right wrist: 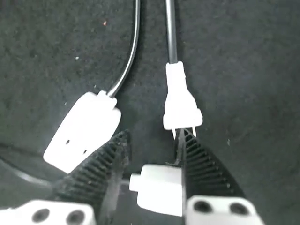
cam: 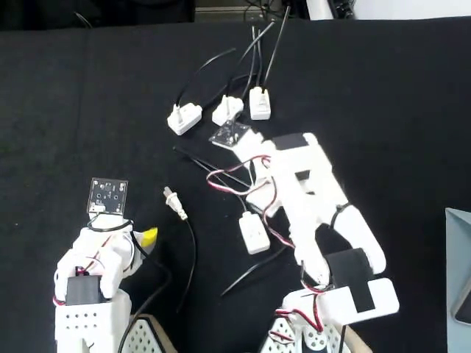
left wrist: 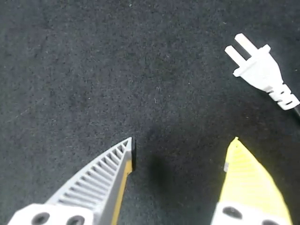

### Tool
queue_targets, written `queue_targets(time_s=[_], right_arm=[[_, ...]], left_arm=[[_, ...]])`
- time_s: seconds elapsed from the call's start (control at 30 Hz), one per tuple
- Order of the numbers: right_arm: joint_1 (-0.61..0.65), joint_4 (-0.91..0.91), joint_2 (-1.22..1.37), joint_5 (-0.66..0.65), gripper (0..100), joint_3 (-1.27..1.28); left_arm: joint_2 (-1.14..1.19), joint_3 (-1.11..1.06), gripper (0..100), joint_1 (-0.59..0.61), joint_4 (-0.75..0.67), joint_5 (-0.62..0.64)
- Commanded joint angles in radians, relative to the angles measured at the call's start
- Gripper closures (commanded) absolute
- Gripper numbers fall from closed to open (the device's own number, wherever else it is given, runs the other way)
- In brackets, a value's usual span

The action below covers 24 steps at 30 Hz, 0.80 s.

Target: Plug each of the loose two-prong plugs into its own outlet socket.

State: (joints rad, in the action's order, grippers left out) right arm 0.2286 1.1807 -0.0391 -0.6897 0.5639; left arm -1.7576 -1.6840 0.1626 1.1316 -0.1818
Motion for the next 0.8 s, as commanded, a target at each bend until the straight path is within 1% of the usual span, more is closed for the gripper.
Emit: queue_targets(time_s=[0.0, 0.37, 0.63, 0.77], right_arm=[[0.015, -0.083, -0.041, -0.012, 85.0, 0.039], [-0.003, -0.212, -0.027, -0.012, 85.0, 0.059], [-0.014, -0.21, 0.105, -0.012, 85.1, 0.007], [-0.034, -0.187, 0.084, -0.012, 85.1, -0.028]], left_arm=[[0.002, -0.019, 69, -0.004, 0.003, -0.002], [0.002, -0.019, 69, -0.004, 0.003, -0.002], [0.002, -0.019, 69, -0.004, 0.003, -0.002], [0.002, -0.019, 69, -0.004, 0.003, -0.002]])
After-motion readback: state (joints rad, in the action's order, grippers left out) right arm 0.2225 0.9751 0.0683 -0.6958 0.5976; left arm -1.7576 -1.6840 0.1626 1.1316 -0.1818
